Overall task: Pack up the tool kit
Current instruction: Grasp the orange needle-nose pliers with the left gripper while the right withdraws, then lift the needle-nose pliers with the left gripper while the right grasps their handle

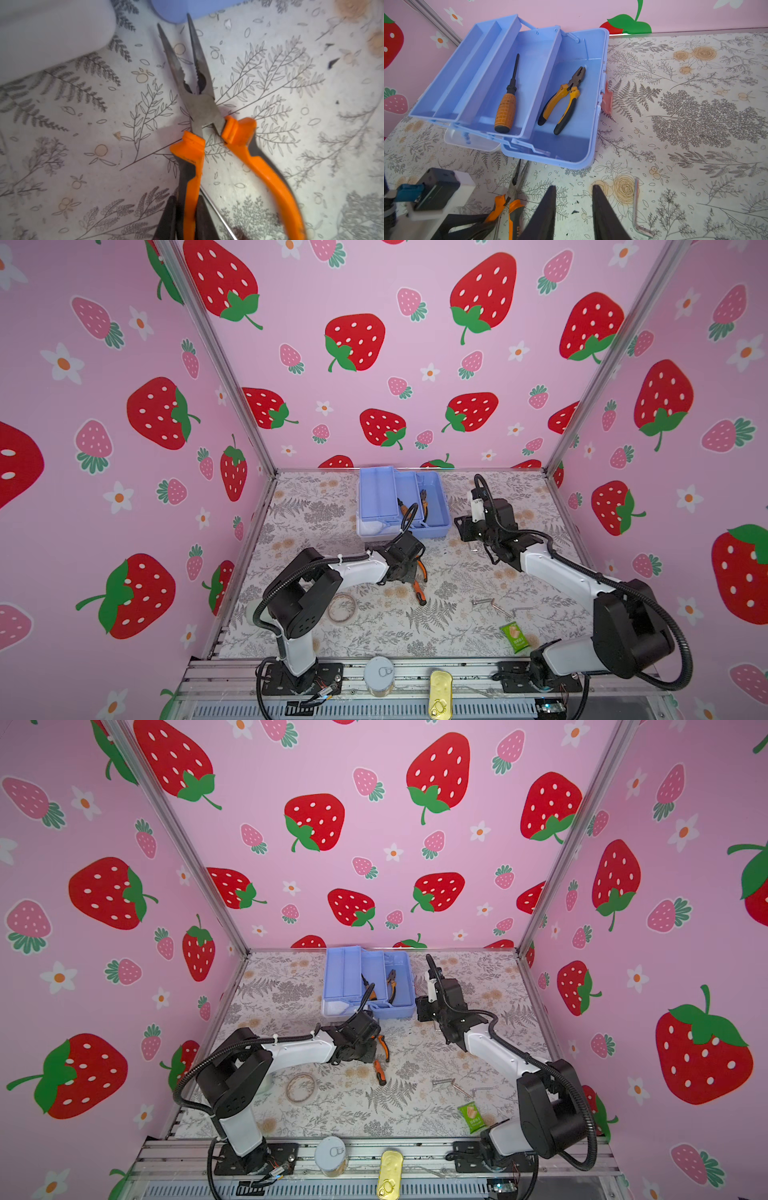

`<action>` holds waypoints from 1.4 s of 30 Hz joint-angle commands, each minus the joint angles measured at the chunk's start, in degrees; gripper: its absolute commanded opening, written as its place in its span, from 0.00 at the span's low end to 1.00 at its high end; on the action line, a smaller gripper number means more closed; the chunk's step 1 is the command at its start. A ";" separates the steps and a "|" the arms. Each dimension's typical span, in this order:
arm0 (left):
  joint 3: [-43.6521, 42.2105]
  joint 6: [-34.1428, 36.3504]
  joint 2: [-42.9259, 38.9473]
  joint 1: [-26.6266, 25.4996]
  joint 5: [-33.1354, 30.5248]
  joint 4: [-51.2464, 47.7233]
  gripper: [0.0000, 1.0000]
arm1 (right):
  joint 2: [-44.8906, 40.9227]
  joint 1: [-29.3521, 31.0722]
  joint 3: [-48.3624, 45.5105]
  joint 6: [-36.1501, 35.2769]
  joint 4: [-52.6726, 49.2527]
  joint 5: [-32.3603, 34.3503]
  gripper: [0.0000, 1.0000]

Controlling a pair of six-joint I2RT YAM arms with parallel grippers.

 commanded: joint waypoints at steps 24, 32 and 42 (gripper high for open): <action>4.69 0.36 -17.22 -1.28 -0.80 -4.96 0.00 | 0.83 9.93 -1.82 2.75 5.78 -20.92 0.18; 5.62 0.27 -18.78 -1.39 -0.96 -4.86 0.00 | 4.48 13.68 -0.91 5.71 8.41 -23.10 0.12; 6.11 0.88 -20.34 -1.33 -3.32 -5.67 0.00 | -0.50 13.85 2.38 2.77 -0.19 -12.17 0.36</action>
